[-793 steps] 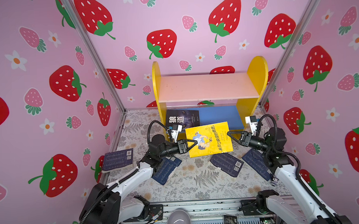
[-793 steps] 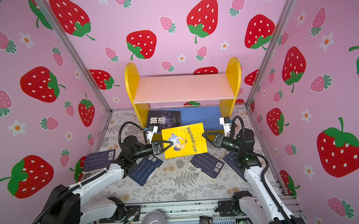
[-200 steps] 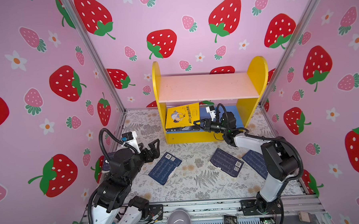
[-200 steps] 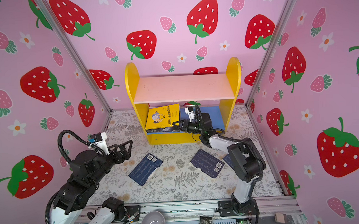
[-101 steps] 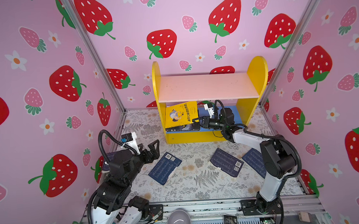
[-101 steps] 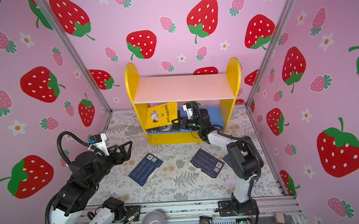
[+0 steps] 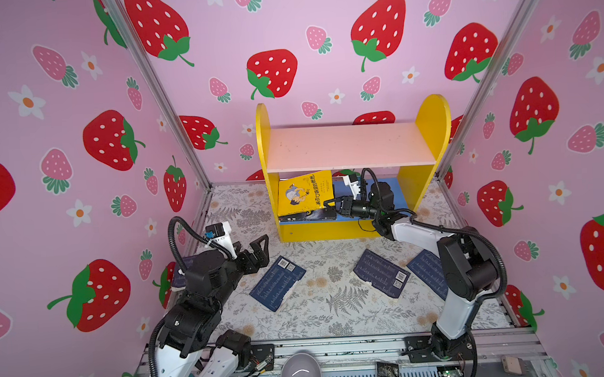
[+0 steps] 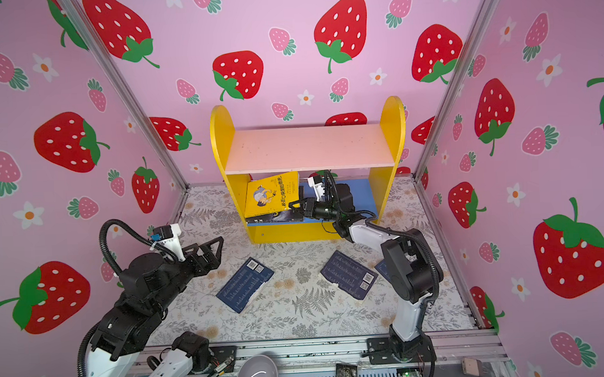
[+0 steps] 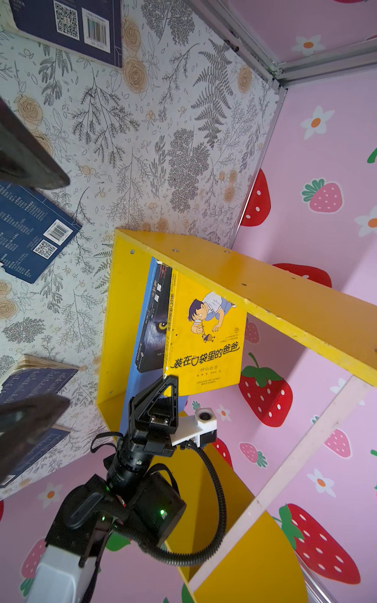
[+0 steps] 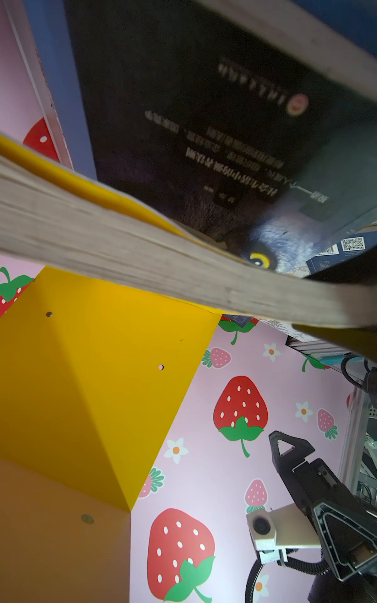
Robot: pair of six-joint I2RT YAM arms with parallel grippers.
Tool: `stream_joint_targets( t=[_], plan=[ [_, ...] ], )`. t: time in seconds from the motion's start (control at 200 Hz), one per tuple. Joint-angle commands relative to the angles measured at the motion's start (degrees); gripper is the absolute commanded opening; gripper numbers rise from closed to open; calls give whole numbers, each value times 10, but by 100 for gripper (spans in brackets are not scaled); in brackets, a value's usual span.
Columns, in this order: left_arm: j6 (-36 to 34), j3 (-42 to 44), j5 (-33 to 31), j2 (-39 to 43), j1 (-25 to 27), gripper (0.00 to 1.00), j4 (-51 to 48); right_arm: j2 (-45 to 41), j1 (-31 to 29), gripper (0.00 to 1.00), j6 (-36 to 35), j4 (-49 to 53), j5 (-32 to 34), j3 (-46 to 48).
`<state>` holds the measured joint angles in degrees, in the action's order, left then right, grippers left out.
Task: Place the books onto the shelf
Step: 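Press the yellow book down onto the dark books with the right gripper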
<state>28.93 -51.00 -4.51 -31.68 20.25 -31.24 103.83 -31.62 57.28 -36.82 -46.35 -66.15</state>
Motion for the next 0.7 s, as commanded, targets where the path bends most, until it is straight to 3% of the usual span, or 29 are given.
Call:
stream_joint_targets(
  t=[0.0,0.695],
  plan=[
    [1,5,-13,-4,-1,99,-5,8,-5,0,2,-41,-22,-4],
    [-1,9,-13,-13,-2,99,2,-9,-4,0,-5,-12,-22,7]
  ],
)
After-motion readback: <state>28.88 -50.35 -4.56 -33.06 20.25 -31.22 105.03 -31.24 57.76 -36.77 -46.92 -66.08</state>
